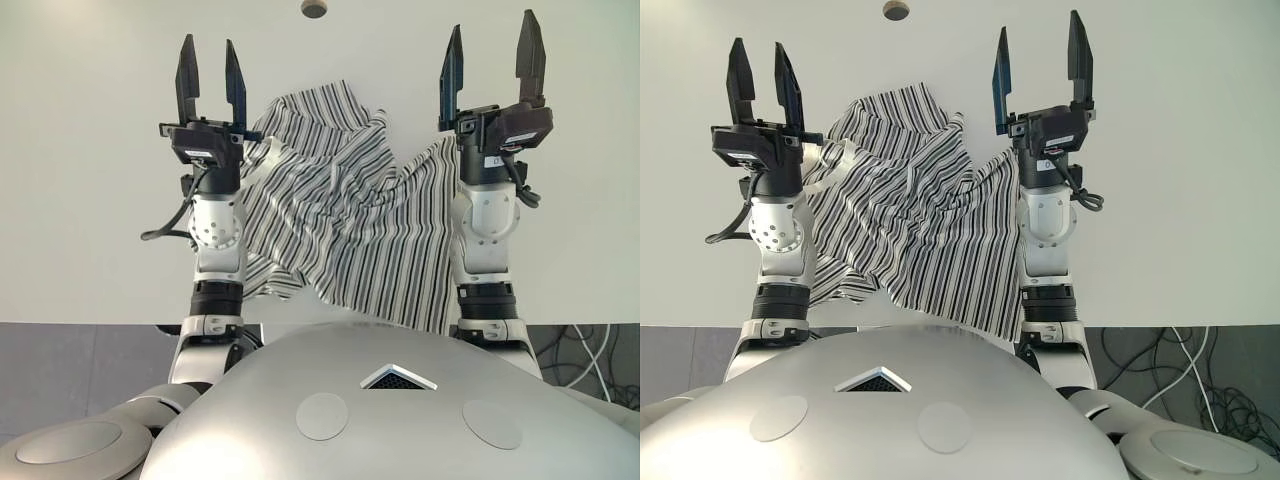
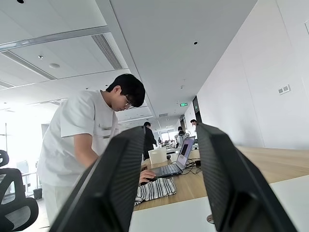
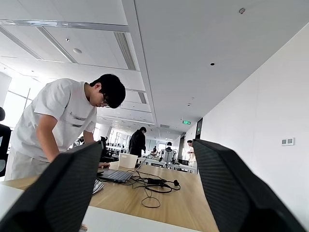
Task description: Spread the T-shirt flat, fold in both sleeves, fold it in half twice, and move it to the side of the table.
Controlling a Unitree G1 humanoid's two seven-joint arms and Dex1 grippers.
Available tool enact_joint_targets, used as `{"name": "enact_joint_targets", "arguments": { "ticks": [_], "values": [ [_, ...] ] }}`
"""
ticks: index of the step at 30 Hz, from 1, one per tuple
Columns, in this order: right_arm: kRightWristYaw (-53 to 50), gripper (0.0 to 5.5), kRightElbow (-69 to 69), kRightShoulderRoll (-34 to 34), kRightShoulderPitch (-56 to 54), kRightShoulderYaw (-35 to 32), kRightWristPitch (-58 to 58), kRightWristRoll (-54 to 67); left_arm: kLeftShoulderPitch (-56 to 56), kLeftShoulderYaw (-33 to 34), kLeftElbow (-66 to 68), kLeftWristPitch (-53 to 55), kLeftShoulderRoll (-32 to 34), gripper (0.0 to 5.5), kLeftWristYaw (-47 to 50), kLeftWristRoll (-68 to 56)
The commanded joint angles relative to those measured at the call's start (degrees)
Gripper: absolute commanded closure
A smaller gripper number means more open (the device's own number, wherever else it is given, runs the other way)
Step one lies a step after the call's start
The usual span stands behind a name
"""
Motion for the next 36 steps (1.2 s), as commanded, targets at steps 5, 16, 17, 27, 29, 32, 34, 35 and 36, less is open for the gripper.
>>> {"name": "enact_joint_targets", "arguments": {
  "ticks": [5,16,17,27,29,32,34,35,36],
  "values": [
    [1.06,2.02,0.77,-0.95,-1.14,0.6,0.61,0.44,-0.78,-0.29,-1.19,1.86,0.6,3.51,-0.02,1.38],
    [1.55,2.02,0.81,-1.43,-1.68,1.41,1.24,0.33,-2.14,-0.04,-0.97,3.0,0.79,3.51,0.86,2.27],
    [1.53,2.02,0.85,-1.45,-1.68,1.47,1.23,0.24,-2.23,-0.05,-1.02,3.02,0.87,3.51,0.84,2.33],
    [1.36,2.02,1.12,-1.51,-1.59,1.55,1.26,-0.1,-2.22,-0.23,-1.1,2.73,0.99,3.51,1.36,2.98],
    [1.42,2.02,1.05,-1.55,-1.63,1.61,1.36,-0.16,-2.24,-0.27,-1.15,2.72,0.98,3.51,1.44,3.05],
    [1.46,2.02,0.98,-1.63,-1.71,1.76,1.44,-0.34,-2.27,-0.29,-1.27,2.8,1.05,3.51,1.47,3.18],
    [1.43,2.02,1.0,-1.68,-1.74,1.81,1.42,-0.43,-2.27,-0.26,-1.42,2.87,1.1,3.51,1.48,3.23],
    [1.37,2.02,0.87,-1.68,-1.66,1.84,1.45,-0.54,-2.22,-0.24,-1.61,2.91,1.14,3.51,1.45,3.2],
    [1.35,2.02,0.76,-1.72,-1.61,1.89,1.51,-0.69,-2.15,-0.26,-1.78,2.96,1.19,3.51,1.41,3.22]
  ]
}}
